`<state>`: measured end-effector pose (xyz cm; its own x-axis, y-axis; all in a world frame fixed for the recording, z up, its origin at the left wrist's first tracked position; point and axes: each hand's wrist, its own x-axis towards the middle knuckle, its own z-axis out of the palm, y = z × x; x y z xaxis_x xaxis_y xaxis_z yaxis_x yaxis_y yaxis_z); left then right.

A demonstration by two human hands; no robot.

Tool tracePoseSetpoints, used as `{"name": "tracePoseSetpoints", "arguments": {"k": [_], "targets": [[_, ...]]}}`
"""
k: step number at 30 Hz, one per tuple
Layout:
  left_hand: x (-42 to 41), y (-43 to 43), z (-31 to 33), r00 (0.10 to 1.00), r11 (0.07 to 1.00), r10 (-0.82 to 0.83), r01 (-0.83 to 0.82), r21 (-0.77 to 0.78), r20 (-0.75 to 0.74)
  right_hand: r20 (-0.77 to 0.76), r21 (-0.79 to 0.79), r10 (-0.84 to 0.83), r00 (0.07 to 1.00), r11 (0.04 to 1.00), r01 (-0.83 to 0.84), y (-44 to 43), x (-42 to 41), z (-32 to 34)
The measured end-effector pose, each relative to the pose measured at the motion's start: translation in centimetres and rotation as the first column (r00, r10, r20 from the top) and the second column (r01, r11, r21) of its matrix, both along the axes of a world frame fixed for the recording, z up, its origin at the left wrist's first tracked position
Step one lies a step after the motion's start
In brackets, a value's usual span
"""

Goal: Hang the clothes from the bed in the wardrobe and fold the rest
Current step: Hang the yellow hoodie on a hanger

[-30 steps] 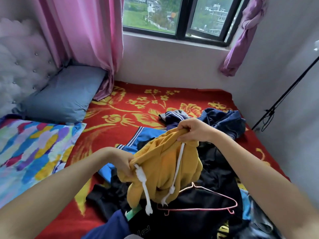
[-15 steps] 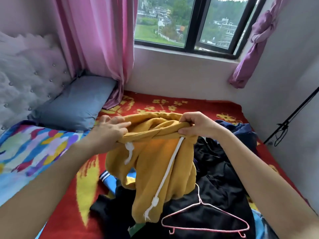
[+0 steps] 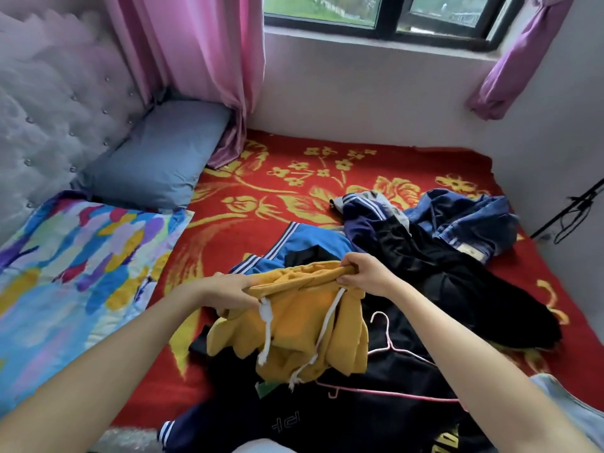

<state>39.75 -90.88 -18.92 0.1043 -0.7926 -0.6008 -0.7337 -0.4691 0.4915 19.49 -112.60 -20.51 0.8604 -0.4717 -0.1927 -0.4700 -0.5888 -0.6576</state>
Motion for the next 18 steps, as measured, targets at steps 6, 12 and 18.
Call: {"name": "tracePoseSetpoints", "arguments": {"k": [6,12,18], "targets": [[-2.3,-2.3,-2.8,0.951,0.987,-0.020,0.068,-0.148,0.308,-0.059,0.052,-0.082,0.995,0.995,0.085,-0.9,-2.1,-5.1],[-5.7,-4.2,-5.9,0.906,0.981,-0.116,0.169,-0.097,0.407,-0.226,0.171,-0.301,0.926,0.924,0.342,-3.3,-7.2,-12.4],[-6.5,-4.2,-9.1,0.900,0.993,-0.084,0.112,-0.041,0.427,-0.558,0.138,-0.392,0.732,0.825,0.548,-6.4,-14.6,-19.7]]}}
